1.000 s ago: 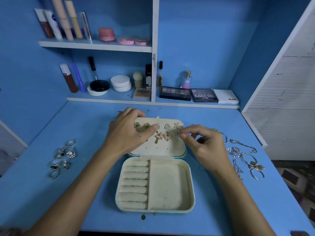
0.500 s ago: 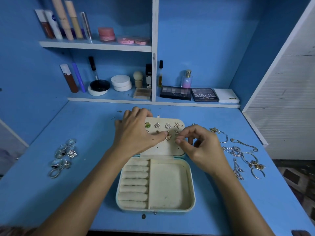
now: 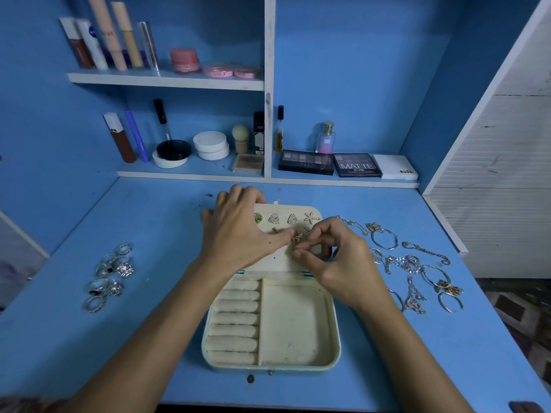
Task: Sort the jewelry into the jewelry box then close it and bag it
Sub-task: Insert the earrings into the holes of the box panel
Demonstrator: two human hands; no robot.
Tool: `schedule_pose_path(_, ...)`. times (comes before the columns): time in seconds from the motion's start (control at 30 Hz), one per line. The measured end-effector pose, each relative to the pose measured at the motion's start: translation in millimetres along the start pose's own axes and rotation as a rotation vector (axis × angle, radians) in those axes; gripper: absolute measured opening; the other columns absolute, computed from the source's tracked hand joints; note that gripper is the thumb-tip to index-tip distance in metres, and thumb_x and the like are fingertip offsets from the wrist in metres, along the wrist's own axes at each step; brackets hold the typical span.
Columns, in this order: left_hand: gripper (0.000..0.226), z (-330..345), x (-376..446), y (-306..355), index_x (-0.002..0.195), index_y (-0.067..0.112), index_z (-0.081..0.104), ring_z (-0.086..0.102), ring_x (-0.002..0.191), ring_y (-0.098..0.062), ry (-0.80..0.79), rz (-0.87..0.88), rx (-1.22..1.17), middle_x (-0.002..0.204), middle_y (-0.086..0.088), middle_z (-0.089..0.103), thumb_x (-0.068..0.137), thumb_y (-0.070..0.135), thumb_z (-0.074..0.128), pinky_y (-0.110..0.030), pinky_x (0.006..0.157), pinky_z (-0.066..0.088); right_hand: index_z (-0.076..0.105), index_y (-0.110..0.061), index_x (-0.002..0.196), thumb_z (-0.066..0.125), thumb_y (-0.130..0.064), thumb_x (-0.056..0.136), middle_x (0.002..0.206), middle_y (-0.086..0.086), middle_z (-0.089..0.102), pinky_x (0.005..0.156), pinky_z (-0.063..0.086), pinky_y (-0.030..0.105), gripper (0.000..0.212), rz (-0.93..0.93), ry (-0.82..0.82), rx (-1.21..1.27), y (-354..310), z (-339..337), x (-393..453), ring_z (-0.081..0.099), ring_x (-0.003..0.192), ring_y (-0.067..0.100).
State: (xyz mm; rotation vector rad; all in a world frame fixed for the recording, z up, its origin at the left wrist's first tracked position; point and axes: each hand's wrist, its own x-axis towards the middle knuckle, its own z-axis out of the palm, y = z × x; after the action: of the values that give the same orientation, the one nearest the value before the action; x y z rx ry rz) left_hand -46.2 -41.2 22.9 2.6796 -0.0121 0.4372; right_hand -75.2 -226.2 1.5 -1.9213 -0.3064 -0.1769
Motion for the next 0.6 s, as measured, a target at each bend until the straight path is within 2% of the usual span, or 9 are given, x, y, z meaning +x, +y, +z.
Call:
schedule_pose_path(0.33,0.062,0.6,0.0,-0.6,0.098,0.035,0.040,0.045,0.107,-0.016,0.004,0.002,0.015,0.105,0.014,0.045,0.062,0.076,0.068,-0.038,0.084,0.032,0.054,-0.022,0.080,0.082,-0.015,0.081,0.078,-0.014,0.073,0.060,0.049,0.036,0.029,0.007,0.054,0.004,-3.4,2.7,0.2,0.060,0.064,0.032)
schedule_pose_path(0.5,0.062,1.1,-0.2,-0.6,0.096,0.035,0.039,0.046,0.105,-0.016,0.018,0.000,-0.004,0.102,0.014,0.045,0.060,0.077,0.069,-0.038,0.083,0.033,0.055,-0.023,0.076,0.084,-0.017,0.078,0.071,-0.017,0.065,0.055,0.039,0.016,0.030,-0.023,0.091,-0.064,-1.4,4.1,0.6,0.047,0.059,0.013)
schedule_pose_path(0.6,0.063,1.2,0.3,-0.8,0.096,0.035,0.039,0.045,0.105,-0.016,0.013,0.003,0.001,0.103,0.014,0.045,0.060,0.079,0.068,-0.038,0.081,0.033,0.053,-0.023,0.074,0.085,-0.017,0.076,0.071,-0.019,0.055,0.057,0.037,0.014,0.032,-0.039,0.118,-0.082,1.7,5.6,1.2,0.046,0.063,0.012)
